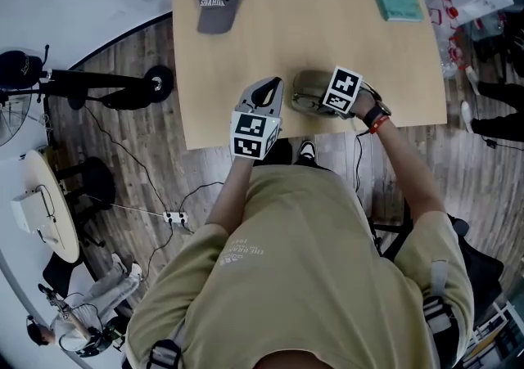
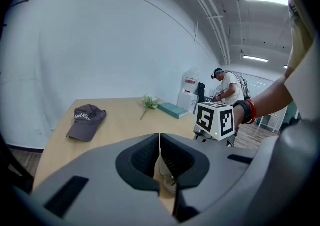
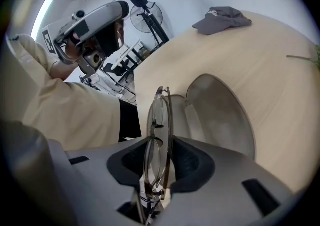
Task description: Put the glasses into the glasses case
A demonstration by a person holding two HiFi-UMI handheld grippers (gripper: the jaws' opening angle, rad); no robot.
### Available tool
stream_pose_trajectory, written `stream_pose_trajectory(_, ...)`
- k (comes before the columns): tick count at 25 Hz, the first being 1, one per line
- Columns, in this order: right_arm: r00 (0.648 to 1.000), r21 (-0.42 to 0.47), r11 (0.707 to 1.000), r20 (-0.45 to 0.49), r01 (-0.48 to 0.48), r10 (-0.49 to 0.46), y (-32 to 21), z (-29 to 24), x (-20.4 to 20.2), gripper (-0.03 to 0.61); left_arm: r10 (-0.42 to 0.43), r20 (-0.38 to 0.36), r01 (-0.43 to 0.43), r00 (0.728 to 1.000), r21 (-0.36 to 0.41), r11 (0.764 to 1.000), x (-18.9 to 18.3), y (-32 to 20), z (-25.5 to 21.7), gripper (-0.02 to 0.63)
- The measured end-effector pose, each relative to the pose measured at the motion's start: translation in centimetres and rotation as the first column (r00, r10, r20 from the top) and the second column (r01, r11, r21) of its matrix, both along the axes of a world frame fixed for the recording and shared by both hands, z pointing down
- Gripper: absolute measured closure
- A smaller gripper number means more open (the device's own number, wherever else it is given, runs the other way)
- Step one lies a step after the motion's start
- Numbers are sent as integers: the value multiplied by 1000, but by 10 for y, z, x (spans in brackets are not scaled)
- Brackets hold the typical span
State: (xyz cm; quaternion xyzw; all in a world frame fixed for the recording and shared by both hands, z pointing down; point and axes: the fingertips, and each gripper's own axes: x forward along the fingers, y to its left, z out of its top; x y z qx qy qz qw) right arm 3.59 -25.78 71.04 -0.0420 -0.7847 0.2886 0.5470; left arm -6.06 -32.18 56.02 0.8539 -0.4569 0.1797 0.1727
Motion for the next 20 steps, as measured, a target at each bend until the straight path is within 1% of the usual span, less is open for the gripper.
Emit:
stream_pose_trajectory(4, 1000, -33, 999, -15, 9, -9, 1, 8, 0, 453, -6, -2, 6, 1000, -3, 1000, -5, -6, 0, 586)
stream_pose_trajectory(7, 999, -22, 1000, -37, 2, -2, -3, 15, 0, 449, -10, 0, 10, 1000, -3, 1000, -6, -9, 2, 586)
stream_pose_trajectory(10, 999, -23, 1000, -38, -4, 3, -5, 18, 0, 449, -12, 5, 12, 1000, -5, 1000, -7, -12, 4, 586)
stream_pose_trajectory(17, 995, -55, 996, -67, 65, -69, 5, 22, -3, 447, -12, 8, 12, 1000, -13, 1000, -13, -13, 5, 586)
stream_pose_trajectory(20, 994, -34, 998, -93, 60, -63, 4, 28, -2, 430, -10, 9, 10, 1000, -18, 1000, -14, -13, 6, 586)
